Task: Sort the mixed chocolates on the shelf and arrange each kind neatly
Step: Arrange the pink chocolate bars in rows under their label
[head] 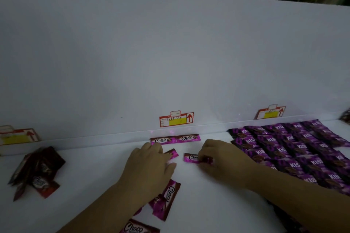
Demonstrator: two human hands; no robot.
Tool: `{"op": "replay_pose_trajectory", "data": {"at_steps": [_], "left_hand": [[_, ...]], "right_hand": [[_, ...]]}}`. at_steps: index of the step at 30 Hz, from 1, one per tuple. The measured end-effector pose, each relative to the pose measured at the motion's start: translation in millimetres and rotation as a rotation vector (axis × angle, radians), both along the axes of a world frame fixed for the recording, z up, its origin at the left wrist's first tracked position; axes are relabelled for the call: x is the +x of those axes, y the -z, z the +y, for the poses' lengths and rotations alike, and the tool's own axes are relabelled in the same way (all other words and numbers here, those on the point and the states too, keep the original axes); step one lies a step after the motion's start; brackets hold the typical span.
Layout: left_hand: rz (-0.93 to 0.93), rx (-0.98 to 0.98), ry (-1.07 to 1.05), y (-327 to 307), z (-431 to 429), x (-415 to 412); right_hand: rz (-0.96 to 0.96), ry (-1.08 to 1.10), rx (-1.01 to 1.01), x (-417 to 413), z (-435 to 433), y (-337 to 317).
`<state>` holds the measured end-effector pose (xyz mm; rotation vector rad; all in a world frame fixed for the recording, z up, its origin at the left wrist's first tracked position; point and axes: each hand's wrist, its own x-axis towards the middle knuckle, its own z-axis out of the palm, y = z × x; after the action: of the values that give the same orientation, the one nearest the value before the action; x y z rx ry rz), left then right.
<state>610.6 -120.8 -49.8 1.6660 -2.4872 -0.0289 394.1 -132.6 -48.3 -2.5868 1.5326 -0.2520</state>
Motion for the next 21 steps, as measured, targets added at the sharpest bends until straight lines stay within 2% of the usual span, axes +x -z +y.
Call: {"op": "replay_pose_trajectory", "data": {"at_steps": [6,21], "left_hand": [[-0.056,0.022,-0.031,0.8,1.4,0.8],[-0.048,0.042,-0.029,5.1,3.5,-0.6]], "right_hand": [[0.053,-0.019,-0.034,-2.6,-2.0,3.4],[0.065,-0.046,-0.035,6.4,-3.8,1.1]]}}
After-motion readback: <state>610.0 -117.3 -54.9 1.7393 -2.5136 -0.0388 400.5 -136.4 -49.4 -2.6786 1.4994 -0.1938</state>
